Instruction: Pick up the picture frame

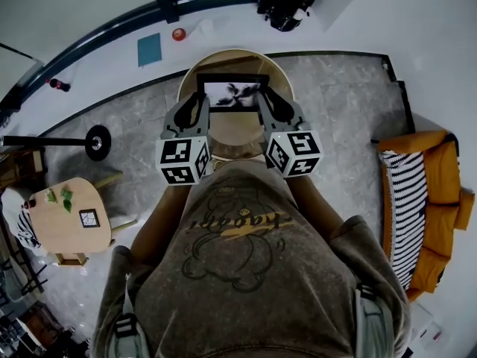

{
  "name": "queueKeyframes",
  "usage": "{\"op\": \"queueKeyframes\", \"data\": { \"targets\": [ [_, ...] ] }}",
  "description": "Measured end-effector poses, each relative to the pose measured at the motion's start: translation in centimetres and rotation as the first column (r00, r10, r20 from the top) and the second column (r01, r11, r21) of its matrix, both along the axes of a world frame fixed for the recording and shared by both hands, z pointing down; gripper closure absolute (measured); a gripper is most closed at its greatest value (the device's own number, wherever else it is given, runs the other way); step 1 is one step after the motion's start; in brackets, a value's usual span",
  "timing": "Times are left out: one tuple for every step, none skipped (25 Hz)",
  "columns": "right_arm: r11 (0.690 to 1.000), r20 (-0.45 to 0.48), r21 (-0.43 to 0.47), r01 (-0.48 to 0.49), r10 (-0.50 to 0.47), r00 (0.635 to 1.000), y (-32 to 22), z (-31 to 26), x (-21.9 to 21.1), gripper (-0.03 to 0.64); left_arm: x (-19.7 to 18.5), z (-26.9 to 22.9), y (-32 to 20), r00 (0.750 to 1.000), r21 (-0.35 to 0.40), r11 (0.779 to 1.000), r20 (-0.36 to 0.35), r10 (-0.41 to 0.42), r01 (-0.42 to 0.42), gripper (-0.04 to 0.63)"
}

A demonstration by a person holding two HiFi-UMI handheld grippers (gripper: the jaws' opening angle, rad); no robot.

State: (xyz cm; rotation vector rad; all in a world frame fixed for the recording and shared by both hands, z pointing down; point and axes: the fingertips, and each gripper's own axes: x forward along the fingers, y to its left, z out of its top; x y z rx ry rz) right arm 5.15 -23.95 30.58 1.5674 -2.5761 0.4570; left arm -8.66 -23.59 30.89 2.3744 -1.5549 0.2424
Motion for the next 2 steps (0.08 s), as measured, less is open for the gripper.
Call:
{"op": "queueKeyframes", "data": {
  "targets": [
    [1.0, 0.0, -0.001, 0.001, -0.001, 1.0, -0.01, 0.03, -0.01, 0.532, 0.0, 0.06, -0.04, 1.0, -0.002, 1.0, -0.001, 0.001, -0.001, 0.511],
    [1.0, -0.001, -0.001, 0.002, -0.002, 1.0, -0.02, 0.06, -0.01, 0.531, 0.0, 0.12, -0.08, 1.0, -0.004, 1.0, -0.002, 0.002, -0.002, 0.511]
  ]
}}
